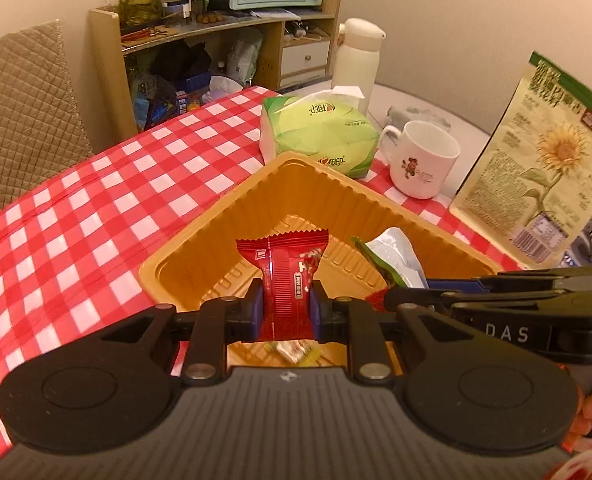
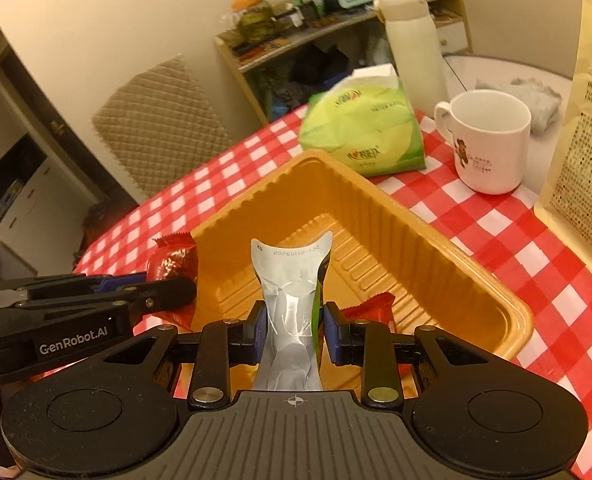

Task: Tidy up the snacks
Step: 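Carry the pouch and red packet over the orange tray, then open both tools to release the pouch and packet into the tray, then move both open tools back toward the remaining snacks on the table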

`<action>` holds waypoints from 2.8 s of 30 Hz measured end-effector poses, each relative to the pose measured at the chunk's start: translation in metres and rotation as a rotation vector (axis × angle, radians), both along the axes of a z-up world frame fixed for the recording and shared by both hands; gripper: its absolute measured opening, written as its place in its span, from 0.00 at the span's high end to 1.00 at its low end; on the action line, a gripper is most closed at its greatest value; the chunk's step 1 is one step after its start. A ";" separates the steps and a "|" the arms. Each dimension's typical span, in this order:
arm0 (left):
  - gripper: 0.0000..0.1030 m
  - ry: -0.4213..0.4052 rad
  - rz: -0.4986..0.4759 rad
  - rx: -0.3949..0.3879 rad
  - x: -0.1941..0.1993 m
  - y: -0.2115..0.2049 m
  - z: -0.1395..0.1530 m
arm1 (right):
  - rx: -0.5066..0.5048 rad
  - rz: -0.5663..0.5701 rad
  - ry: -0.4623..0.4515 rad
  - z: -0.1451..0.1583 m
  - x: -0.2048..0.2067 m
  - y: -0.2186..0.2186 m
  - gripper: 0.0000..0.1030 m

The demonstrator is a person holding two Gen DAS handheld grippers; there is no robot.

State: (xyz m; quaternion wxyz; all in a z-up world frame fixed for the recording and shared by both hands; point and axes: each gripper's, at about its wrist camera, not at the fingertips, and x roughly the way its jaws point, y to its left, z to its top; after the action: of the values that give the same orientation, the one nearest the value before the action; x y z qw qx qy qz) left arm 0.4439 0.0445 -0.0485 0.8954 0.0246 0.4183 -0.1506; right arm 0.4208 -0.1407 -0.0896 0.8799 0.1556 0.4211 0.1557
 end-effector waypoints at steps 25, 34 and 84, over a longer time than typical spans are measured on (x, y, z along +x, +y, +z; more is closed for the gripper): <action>0.69 0.053 0.013 0.004 0.032 0.007 -0.029 | 0.002 -0.055 0.041 -0.017 0.021 0.009 0.71; 0.66 0.046 0.014 -0.007 0.023 0.013 -0.023 | -0.003 -0.064 0.023 -0.014 0.024 0.015 0.71; 0.38 -0.044 0.173 -0.109 -0.261 0.023 0.036 | -0.021 0.098 -0.144 0.038 -0.211 -0.045 0.22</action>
State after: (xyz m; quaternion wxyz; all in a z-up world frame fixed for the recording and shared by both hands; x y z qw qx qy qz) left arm 0.1830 0.0677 -0.0128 0.9140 -0.0570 0.3904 -0.0945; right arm 0.2103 -0.1857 -0.0516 0.9007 0.1141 0.3657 0.2051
